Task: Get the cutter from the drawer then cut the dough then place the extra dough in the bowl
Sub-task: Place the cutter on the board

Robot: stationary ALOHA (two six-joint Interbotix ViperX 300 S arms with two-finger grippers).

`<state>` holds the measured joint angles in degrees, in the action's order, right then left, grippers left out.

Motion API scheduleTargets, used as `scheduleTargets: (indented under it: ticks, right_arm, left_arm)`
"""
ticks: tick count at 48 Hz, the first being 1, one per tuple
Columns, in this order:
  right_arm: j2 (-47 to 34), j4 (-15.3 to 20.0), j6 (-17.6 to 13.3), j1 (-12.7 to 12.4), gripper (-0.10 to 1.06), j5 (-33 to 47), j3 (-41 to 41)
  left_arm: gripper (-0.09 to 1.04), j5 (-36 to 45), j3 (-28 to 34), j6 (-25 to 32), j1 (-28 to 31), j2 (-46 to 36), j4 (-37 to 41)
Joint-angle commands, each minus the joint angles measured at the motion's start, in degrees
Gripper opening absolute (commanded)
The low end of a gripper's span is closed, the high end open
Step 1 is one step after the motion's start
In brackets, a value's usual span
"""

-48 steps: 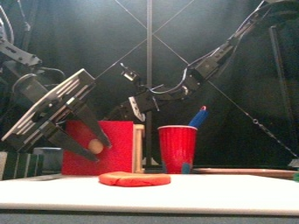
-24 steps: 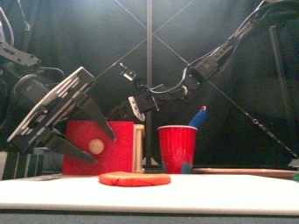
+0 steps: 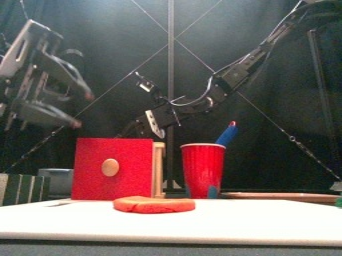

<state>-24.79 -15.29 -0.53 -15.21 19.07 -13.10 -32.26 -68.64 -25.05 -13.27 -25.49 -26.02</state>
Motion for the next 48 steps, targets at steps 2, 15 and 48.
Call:
scheduleTargets:
  ticks: [2,15,48]
  right_arm:
    - [0.62,-0.09,-0.09,1.49,0.04,-3.52,1.49]
    - [8.53,3.69,0.0,3.34,0.04,-6.59,1.32]
    - [15.21,12.83,0.0,10.2,0.76,-46.67,7.03]
  left_arm:
    - [0.81,-0.79,0.18,9.23,6.24,-3.52,11.51]
    - [0.81,-1.23,-3.34,21.45,9.05,-17.93,21.71]
    - [0.81,-1.14,-6.33,21.53,18.28,-19.78,28.65]
